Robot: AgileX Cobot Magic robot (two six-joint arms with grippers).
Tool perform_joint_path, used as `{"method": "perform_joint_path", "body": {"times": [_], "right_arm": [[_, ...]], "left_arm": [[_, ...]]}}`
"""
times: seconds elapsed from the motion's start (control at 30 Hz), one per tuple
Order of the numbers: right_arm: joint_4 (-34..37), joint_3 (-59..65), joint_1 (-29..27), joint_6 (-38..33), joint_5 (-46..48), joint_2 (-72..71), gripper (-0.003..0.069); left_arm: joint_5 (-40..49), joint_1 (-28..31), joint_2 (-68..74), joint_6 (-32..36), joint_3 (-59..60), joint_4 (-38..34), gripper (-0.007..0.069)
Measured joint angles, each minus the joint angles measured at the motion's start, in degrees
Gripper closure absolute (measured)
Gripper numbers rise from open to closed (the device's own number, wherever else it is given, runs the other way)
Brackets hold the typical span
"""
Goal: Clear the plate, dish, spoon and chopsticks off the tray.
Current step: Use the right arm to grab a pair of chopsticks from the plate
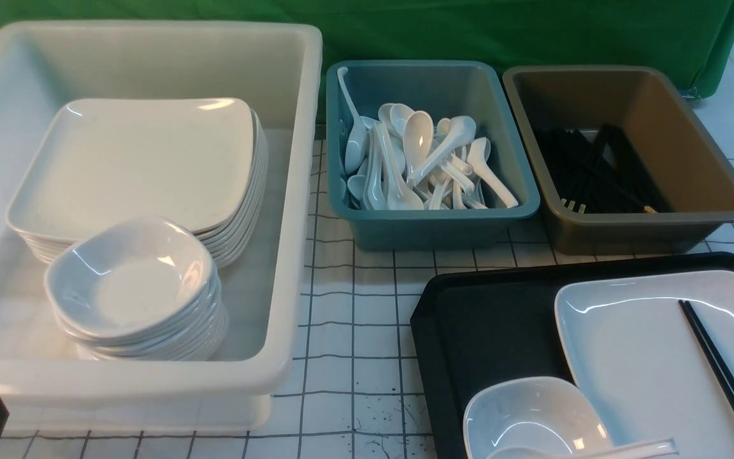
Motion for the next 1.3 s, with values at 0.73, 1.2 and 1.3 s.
{"method": "perform_joint_path", "body": {"times": [0.73,1.2,1.3], "right_arm": [[0.0,0.0,0.0,0.0,0.0,0.0,0.0418],[-0.85,0.0,0.0,-1.3,-0.23,0.0,0.0418],[-0.92,0.0,0.0,-1.3,-0.29,0.0,0.0418]], "left_arm": [[0.0,0.0,0.0,0.0,0.0,0.0,0.0384],[0.0,0.0,0.0,0.0,0.0,0.0,0.0384],[0.0,0.0,0.0,0.0,0.0,0.0,0.0384]]}}
